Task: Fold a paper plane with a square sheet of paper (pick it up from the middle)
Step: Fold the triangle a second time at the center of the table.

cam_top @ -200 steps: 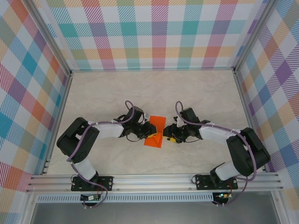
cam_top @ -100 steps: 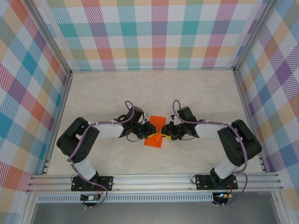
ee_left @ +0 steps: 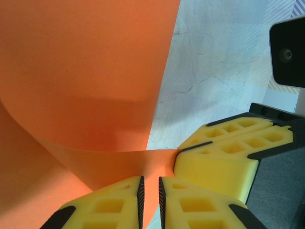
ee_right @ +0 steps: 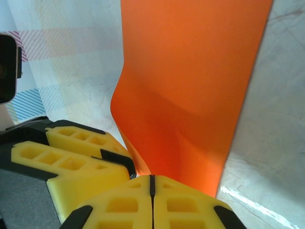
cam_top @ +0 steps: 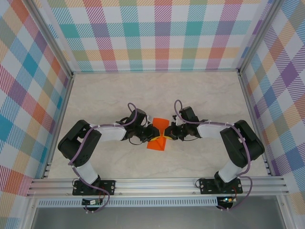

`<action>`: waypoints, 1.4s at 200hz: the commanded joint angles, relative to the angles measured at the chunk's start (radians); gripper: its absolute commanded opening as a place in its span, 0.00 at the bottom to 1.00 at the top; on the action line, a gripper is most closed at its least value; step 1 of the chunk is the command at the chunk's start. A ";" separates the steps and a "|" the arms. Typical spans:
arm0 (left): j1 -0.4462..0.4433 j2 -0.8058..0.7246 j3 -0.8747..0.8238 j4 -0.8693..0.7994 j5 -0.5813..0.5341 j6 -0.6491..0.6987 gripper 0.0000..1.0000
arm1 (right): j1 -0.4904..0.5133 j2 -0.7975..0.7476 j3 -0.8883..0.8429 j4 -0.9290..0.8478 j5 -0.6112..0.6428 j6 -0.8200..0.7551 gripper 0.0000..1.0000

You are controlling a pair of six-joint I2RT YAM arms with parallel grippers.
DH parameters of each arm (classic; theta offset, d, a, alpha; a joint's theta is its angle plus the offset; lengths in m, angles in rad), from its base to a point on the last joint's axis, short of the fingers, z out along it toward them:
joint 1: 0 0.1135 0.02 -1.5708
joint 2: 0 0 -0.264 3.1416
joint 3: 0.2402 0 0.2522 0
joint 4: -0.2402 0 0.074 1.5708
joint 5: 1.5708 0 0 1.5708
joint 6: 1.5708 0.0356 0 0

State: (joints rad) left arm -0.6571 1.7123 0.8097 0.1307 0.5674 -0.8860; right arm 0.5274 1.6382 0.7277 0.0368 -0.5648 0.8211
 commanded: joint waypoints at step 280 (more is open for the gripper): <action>-0.012 0.099 0.071 -0.043 0.016 0.074 0.13 | 0.005 0.112 0.110 -0.142 0.089 -0.110 0.07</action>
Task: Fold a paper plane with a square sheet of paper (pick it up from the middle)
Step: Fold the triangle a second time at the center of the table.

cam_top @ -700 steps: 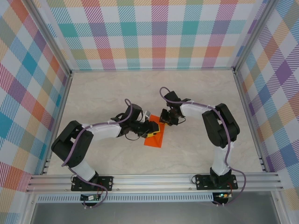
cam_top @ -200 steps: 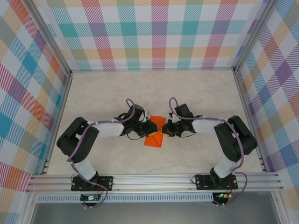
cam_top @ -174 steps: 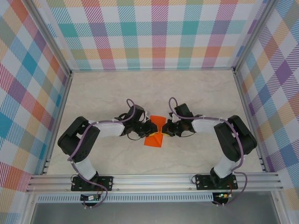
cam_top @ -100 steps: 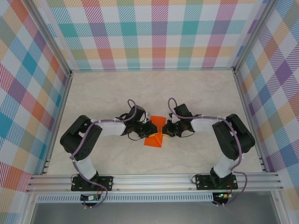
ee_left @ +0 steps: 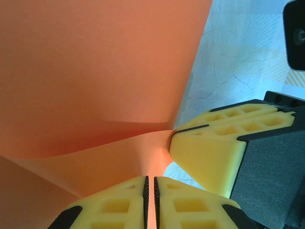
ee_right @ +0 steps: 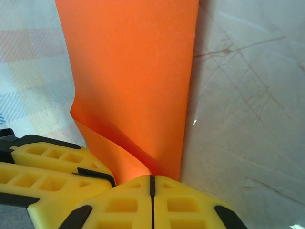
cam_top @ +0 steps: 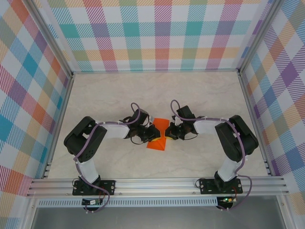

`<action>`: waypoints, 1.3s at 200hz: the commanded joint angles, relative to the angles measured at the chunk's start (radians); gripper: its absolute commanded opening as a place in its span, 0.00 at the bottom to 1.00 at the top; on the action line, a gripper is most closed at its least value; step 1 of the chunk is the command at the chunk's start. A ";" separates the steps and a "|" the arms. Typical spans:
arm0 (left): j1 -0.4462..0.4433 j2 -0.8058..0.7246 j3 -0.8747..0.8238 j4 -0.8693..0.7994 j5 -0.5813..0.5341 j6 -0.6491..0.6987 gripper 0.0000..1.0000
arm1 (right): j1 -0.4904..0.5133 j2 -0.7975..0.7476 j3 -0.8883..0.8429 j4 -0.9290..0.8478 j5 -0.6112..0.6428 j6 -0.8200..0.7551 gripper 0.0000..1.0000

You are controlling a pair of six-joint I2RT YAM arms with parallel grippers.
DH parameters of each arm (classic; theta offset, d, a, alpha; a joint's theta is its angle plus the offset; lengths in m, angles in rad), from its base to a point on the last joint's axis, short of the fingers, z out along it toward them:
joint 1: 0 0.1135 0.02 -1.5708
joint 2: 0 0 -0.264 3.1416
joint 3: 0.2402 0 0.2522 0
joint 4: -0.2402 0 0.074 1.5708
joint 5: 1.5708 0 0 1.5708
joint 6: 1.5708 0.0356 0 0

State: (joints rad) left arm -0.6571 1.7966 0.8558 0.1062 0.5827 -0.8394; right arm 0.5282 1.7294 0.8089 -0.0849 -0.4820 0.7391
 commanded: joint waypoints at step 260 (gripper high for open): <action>-0.012 0.042 0.018 -0.099 -0.059 0.061 0.12 | 0.005 0.032 0.030 -0.055 0.029 -0.024 0.07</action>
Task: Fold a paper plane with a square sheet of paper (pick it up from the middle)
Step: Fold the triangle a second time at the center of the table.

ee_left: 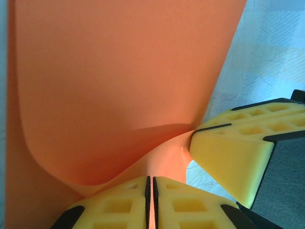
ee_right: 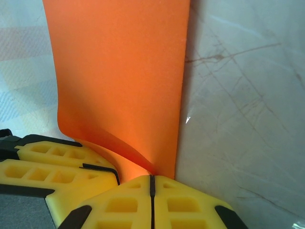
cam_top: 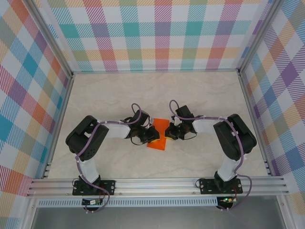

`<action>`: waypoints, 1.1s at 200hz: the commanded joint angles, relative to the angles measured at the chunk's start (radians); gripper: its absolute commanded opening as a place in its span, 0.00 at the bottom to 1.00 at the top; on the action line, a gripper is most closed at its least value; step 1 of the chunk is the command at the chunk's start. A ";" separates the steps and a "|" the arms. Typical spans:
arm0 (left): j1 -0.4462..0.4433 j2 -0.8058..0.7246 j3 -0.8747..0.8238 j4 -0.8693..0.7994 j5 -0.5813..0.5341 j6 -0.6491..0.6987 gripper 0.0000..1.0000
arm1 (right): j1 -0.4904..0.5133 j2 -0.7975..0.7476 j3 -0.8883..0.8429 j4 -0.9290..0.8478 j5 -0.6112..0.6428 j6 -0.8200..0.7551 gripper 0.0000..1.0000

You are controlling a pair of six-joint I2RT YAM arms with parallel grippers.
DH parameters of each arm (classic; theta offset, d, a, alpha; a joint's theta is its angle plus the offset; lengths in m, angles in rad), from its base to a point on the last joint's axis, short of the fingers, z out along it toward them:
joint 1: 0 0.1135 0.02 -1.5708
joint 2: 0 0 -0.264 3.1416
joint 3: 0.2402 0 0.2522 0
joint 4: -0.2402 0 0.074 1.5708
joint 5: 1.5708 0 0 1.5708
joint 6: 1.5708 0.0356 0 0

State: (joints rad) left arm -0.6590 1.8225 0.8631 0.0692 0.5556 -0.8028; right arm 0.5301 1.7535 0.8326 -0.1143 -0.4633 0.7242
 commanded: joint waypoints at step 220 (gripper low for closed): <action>-0.010 0.042 0.004 -0.157 -0.092 0.025 0.09 | 0.032 -0.071 0.047 -0.072 0.054 -0.039 0.13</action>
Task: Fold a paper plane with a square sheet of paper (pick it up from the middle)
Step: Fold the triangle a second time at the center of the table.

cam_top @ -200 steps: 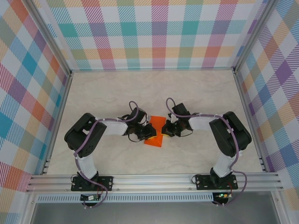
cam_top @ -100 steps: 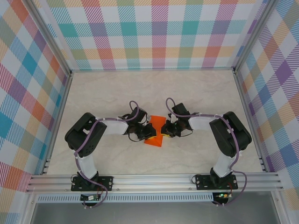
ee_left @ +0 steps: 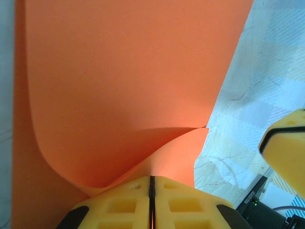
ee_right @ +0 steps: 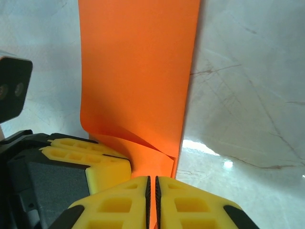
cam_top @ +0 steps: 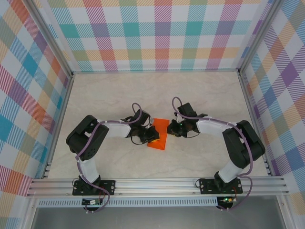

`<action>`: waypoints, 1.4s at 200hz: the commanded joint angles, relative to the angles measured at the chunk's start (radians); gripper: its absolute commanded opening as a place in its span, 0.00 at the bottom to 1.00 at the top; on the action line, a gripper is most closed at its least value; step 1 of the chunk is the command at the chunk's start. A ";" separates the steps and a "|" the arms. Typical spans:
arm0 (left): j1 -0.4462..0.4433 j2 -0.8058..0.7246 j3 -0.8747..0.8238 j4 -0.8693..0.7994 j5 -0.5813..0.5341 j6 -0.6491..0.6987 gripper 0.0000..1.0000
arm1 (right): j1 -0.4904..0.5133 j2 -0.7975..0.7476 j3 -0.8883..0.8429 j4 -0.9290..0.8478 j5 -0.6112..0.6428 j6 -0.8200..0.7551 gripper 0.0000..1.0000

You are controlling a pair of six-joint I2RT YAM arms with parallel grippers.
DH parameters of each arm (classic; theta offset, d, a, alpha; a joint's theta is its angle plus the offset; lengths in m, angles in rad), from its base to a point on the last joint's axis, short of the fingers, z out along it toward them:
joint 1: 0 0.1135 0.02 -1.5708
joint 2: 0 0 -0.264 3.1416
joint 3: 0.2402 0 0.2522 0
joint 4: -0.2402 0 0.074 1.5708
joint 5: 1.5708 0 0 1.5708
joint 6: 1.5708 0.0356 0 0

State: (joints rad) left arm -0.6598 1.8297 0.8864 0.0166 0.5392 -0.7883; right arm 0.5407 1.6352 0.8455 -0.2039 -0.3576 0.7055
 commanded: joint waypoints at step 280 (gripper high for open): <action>0.006 -0.004 0.051 -0.116 -0.162 0.084 0.08 | 0.032 0.242 0.058 -0.178 0.158 -0.110 0.07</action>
State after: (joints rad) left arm -0.6598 1.7958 0.9184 -0.0631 0.4107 -0.7341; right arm 0.5724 1.7954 0.9413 -0.2874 -0.3672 0.6151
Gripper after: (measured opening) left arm 0.084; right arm 0.078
